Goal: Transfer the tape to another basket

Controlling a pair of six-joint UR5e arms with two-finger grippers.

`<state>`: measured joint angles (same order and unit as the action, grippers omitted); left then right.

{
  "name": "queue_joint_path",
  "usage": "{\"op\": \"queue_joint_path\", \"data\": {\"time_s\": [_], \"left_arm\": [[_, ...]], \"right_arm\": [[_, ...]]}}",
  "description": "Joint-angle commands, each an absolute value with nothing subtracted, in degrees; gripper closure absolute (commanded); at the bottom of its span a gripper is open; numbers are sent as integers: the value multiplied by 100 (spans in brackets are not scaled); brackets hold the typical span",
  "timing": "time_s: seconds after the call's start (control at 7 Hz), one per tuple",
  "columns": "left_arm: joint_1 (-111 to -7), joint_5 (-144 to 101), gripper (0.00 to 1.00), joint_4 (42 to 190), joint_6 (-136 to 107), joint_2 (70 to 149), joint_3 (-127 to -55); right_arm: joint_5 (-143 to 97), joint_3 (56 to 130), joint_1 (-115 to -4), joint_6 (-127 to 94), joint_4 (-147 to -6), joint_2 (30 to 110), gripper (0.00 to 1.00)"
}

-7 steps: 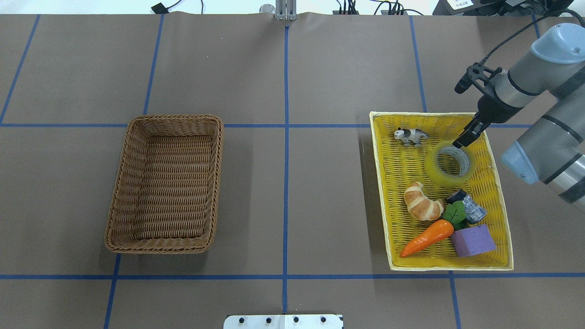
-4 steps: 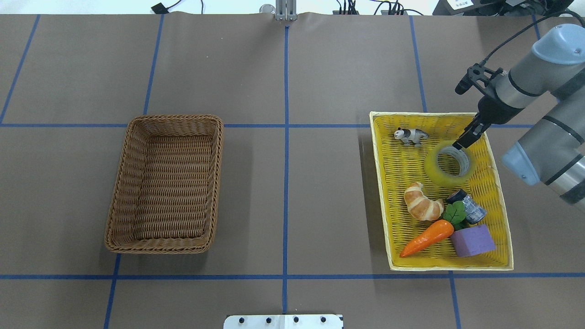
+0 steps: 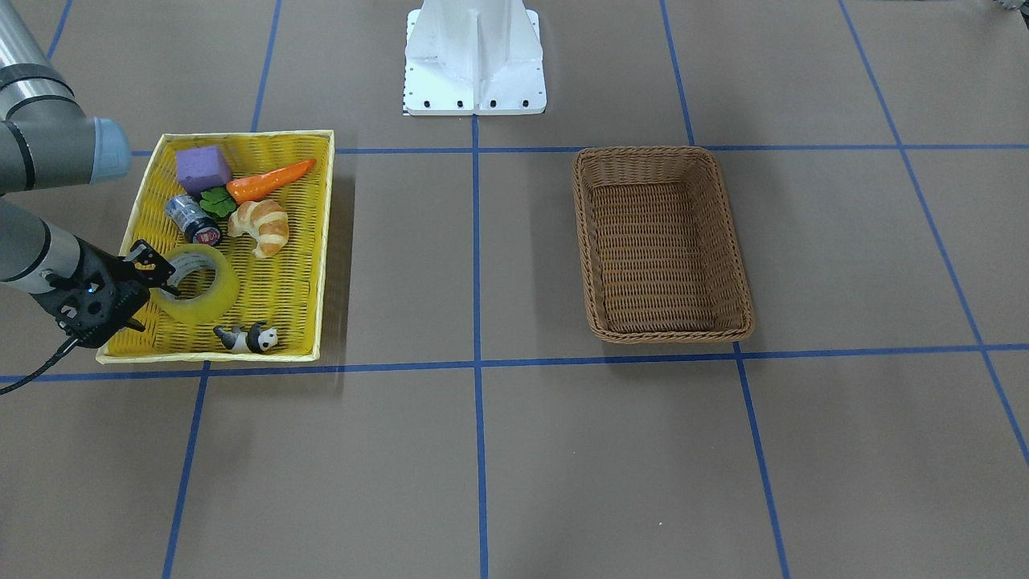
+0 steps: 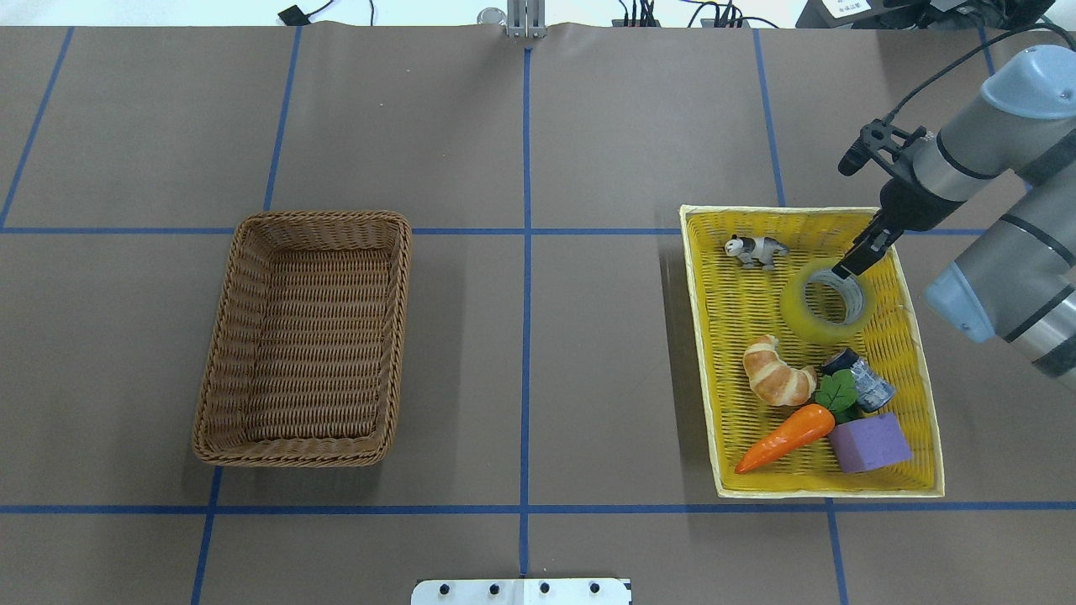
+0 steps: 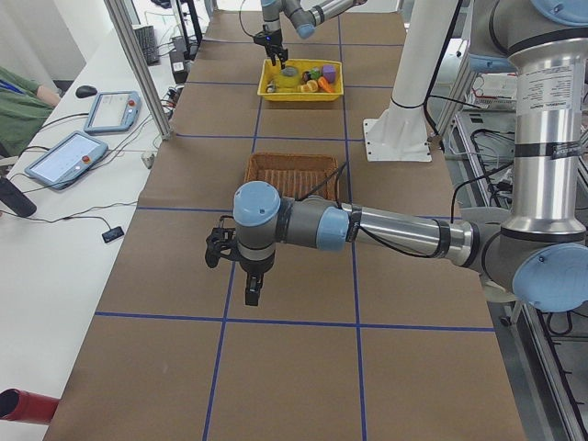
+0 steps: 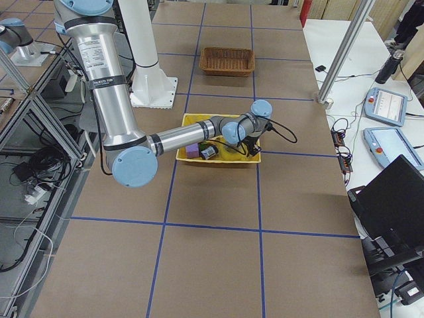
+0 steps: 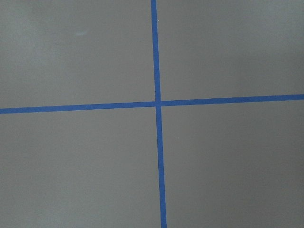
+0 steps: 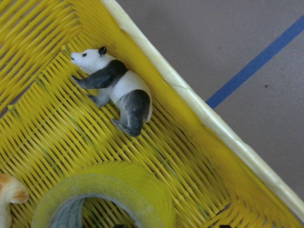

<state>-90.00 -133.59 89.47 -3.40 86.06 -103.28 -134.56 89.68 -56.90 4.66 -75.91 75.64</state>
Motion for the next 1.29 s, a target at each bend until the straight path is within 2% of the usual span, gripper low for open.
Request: {"op": "queue_joint_path", "data": {"time_s": [0.0, 0.43, 0.57, 0.71, 1.14], "left_arm": [[-9000, -13359, 1, 8947, -343, 8613, -10336], [-9000, -13359, 1, 8947, -334, 8613, -10310], [-9000, -13359, 1, 8947, -334, 8613, -10301], [-9000, -13359, 1, 8947, -343, 8613, -10309], [-9000, -13289, 1, 8921, -325, 8789, -10336]], "right_arm": [[-13430, 8939, -5599, 466, -7594, 7576, 39], [-13456, 8938, -5511, 457, -7594, 7585, 39], [-13413, 8938, -5519, 474, -7585, 7585, 78], [-13403, 8991, -5520, 483, -7550, 7576, 100], [-14241, 9464, -5929, 457, -7585, 7559, 100]]}}
